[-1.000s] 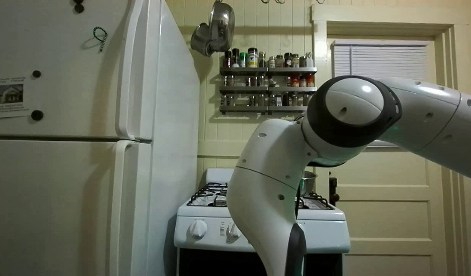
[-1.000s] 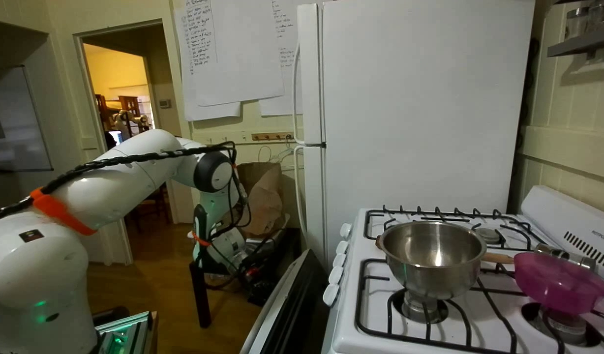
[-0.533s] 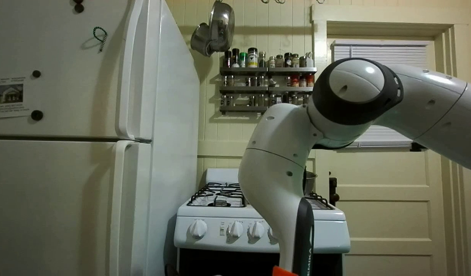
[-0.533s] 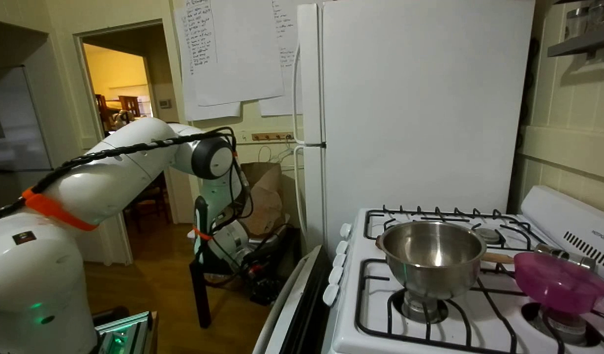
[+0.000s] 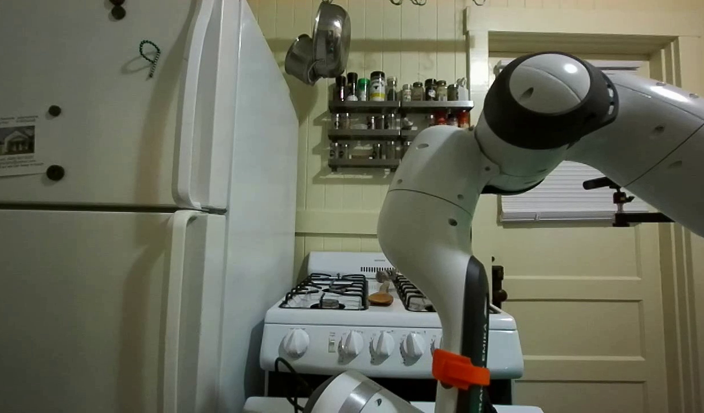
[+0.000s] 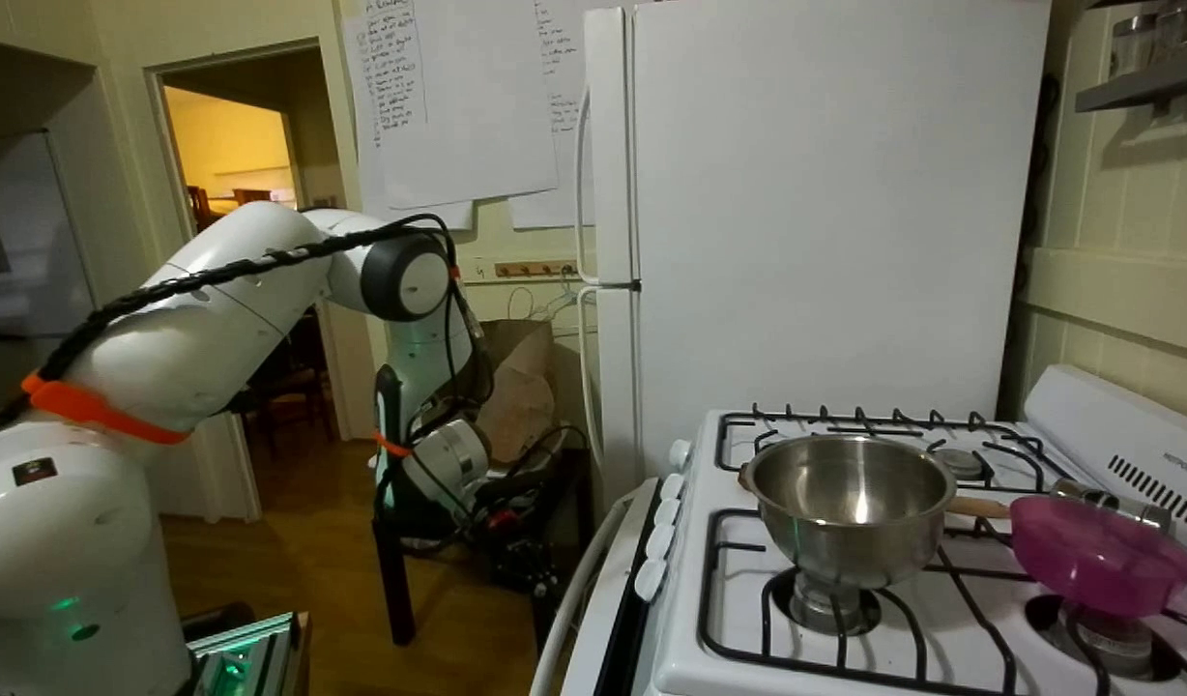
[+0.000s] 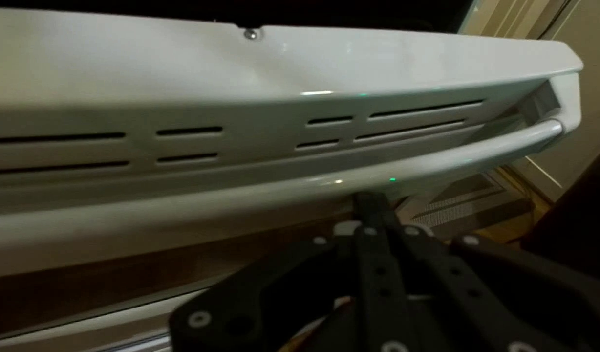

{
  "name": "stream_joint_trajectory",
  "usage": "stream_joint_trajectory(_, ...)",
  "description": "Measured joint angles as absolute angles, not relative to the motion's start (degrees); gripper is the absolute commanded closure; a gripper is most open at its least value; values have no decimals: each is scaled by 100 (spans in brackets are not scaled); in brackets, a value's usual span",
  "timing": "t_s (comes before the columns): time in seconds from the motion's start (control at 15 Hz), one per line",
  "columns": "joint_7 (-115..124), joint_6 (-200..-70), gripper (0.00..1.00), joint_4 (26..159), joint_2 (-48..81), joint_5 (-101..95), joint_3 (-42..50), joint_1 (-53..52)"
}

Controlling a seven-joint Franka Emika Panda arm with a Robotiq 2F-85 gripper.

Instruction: Close the oven.

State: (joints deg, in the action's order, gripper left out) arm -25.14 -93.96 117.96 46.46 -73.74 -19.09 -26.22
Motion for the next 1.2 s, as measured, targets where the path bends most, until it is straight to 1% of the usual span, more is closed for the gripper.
stream_joint_trajectory(0.87,-2197,-9341,99,12316,4470,-7819,-1926,-2605)
stream_joint_trajectory(1.2,-2168,-9340,100,12330,4470,-7837,-1948,-2600)
